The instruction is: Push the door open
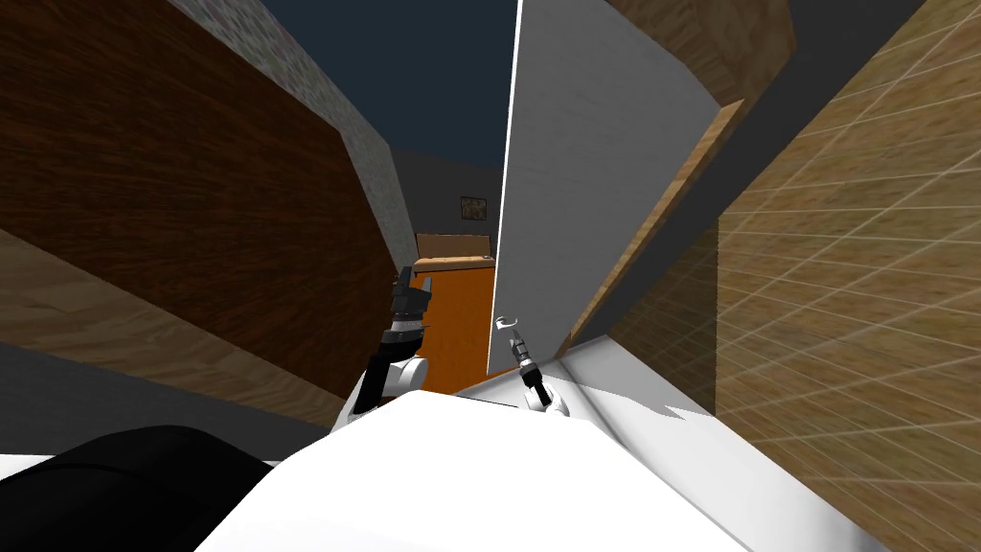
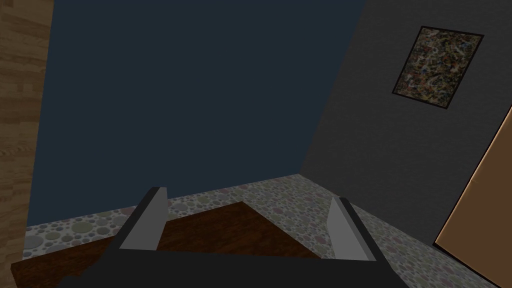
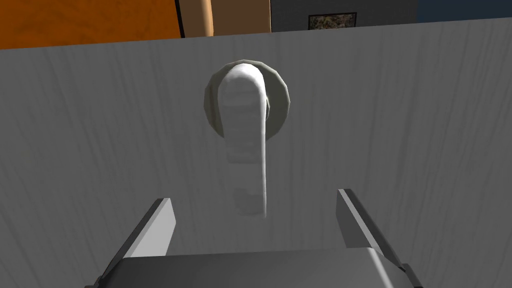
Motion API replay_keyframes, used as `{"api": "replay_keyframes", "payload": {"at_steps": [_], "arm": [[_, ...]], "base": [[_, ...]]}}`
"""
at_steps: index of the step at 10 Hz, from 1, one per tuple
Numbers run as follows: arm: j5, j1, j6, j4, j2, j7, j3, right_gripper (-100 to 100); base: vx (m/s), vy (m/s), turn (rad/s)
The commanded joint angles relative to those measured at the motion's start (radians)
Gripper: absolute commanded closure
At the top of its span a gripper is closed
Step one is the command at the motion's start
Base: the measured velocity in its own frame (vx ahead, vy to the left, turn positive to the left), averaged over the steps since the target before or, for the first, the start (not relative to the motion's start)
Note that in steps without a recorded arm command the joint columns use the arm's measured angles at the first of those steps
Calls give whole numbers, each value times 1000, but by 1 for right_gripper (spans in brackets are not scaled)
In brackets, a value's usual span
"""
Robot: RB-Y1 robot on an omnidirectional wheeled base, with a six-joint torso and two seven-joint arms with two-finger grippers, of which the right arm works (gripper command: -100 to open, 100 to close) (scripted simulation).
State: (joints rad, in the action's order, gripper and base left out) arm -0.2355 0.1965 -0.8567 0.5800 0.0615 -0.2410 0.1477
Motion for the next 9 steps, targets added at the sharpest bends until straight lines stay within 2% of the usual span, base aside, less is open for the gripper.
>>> {"api": "replay_keyframes", "payload": {"at_steps": [1, 4, 5, 6, 9], "arm": [[3, 0, -3, -5, -5, 6, -4, -100], [7, -1, -5, -10, -18, 14, -9, -100], [6, -1, -5, -9, -15, 12, -8, -100], [6, -1, -5, -9, -15, 12, -8, 100], [6, -1, -5, -9, -15, 12, -8, 100]], "base": [[196, 66, 31], [179, 60, 24], [69, 27, 3], [-8, -3, -4], [-20, -9, 2]]}}
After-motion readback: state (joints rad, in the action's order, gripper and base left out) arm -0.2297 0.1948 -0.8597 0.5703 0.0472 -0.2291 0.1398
